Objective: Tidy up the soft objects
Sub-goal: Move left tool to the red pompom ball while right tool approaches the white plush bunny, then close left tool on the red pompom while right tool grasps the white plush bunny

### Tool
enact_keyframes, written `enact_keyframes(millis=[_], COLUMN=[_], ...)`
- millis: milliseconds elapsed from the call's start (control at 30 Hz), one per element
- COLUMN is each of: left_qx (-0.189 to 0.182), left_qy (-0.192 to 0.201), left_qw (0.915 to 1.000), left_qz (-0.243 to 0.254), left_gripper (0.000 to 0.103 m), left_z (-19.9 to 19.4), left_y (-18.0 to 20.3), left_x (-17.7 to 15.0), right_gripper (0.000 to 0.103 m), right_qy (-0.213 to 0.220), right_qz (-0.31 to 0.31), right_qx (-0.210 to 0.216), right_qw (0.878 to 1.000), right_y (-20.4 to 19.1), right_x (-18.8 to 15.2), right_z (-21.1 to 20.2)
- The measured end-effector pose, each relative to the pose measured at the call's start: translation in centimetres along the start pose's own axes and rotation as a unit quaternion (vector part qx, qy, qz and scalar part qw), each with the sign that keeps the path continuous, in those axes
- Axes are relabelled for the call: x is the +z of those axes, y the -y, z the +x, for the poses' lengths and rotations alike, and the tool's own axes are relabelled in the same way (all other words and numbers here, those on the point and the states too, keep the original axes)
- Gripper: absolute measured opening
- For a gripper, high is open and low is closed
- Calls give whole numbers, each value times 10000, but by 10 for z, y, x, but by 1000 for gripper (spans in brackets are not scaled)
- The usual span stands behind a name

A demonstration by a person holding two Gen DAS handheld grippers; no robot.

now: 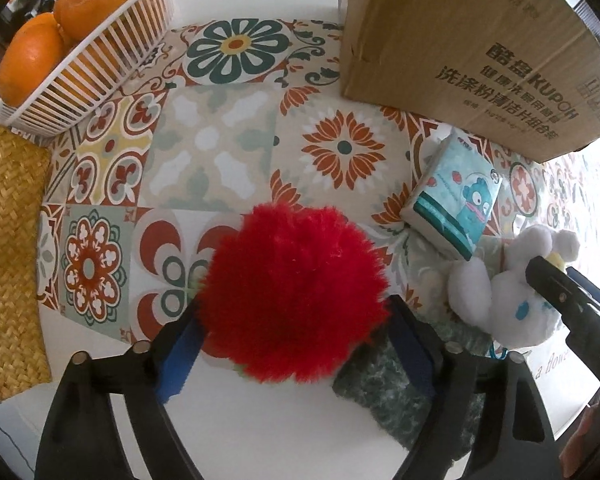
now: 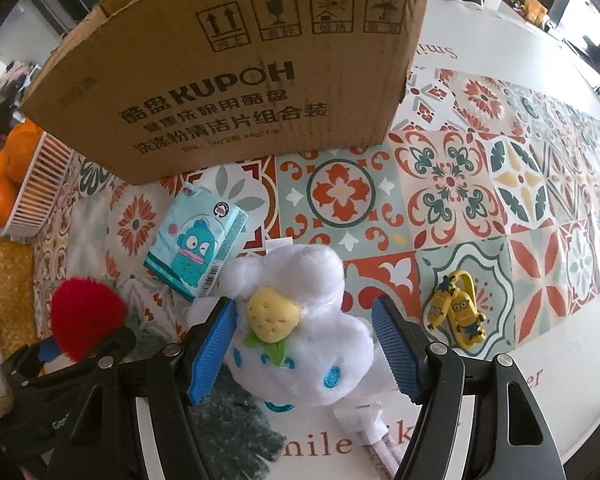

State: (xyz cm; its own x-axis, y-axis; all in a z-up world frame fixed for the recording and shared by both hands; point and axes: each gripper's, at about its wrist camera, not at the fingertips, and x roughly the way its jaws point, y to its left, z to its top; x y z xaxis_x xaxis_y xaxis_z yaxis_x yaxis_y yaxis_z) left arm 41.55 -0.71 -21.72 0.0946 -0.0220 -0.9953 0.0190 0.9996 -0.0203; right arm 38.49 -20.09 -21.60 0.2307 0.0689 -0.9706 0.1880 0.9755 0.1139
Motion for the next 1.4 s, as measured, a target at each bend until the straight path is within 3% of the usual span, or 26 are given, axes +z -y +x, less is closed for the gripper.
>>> enact_keyframes(millis=[233,500,867,1400], left_qx=[-162,-195,-643,-808], left_qy=[-18,-17,315,1223], left_qw=[9999,9998,9974,9891], left_qz=[-14,-34,-59,155], left_gripper=[56,36,33,33], left_z=[6,15,-9,-88], left_y=[6,-1,-8,-2], left_x=[2,-1,-15,-26], right_gripper=[71,67,62,62], right_qy=[-199,-230,327,1175], right_qz=[164,96,-245,-449], right_qx=[317,262,286,472], right_qw=[9992,9993,9988,9909], right_y=[2,-2,-7,-7], right_x=[2,4,1,0], right_z=[14,30,-10,-75])
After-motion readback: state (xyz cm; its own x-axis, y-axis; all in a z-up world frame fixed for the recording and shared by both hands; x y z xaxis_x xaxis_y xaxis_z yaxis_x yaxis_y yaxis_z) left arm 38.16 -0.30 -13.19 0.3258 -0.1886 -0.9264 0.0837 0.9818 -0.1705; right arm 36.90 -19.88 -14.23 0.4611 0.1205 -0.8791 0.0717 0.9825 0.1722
